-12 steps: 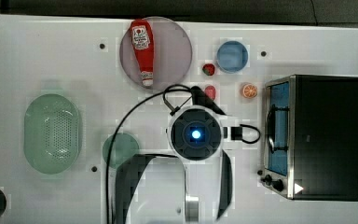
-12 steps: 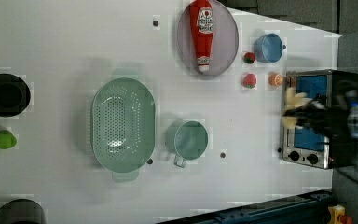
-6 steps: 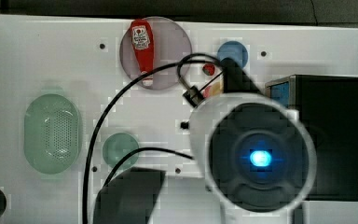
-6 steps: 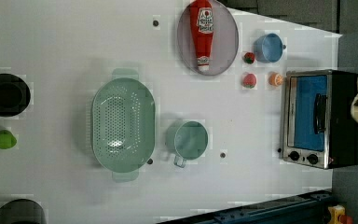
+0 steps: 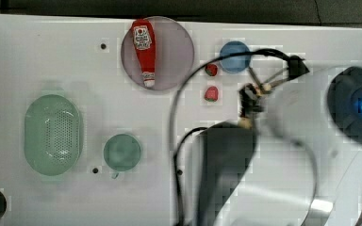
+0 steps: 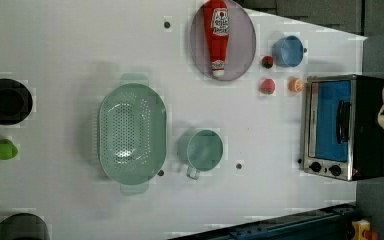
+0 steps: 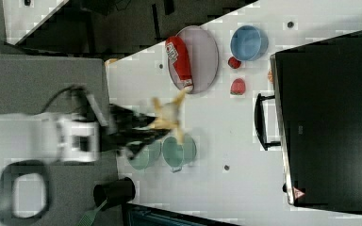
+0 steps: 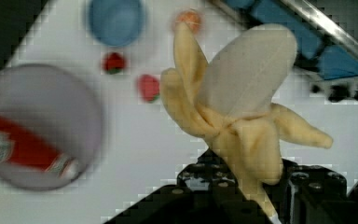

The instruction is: Pick banana from table and place on oven.

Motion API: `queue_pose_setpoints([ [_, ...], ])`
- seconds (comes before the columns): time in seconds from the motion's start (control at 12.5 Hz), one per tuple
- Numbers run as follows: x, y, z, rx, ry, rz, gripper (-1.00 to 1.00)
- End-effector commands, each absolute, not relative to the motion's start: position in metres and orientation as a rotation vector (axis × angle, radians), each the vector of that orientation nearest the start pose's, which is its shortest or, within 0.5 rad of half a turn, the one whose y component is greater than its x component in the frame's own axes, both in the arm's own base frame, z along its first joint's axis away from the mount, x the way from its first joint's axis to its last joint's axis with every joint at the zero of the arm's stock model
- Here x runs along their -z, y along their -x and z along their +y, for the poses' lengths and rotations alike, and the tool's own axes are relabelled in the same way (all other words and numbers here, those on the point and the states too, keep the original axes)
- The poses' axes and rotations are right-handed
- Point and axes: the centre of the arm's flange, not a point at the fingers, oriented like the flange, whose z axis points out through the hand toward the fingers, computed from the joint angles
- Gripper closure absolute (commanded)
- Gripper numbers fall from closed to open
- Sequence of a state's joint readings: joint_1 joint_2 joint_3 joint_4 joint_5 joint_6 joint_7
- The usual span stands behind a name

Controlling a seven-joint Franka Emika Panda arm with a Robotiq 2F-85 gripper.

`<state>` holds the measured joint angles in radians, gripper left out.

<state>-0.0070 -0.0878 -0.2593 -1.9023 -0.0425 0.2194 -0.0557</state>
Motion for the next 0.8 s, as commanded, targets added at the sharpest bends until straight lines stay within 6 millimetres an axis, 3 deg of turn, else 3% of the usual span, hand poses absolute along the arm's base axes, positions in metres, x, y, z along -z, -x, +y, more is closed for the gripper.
queue_pose_setpoints([
  [0.08, -0.524, -0.499, -0.214, -0.031, 2.832, 1.431, 0.47],
  [0.56, -0.463, -0.488, -0.333, 0.061, 3.046, 1.15, 0.47],
  [0.8, -0.434, -0.482, -0.364, 0.041, 3.111, 1.083, 0.47],
])
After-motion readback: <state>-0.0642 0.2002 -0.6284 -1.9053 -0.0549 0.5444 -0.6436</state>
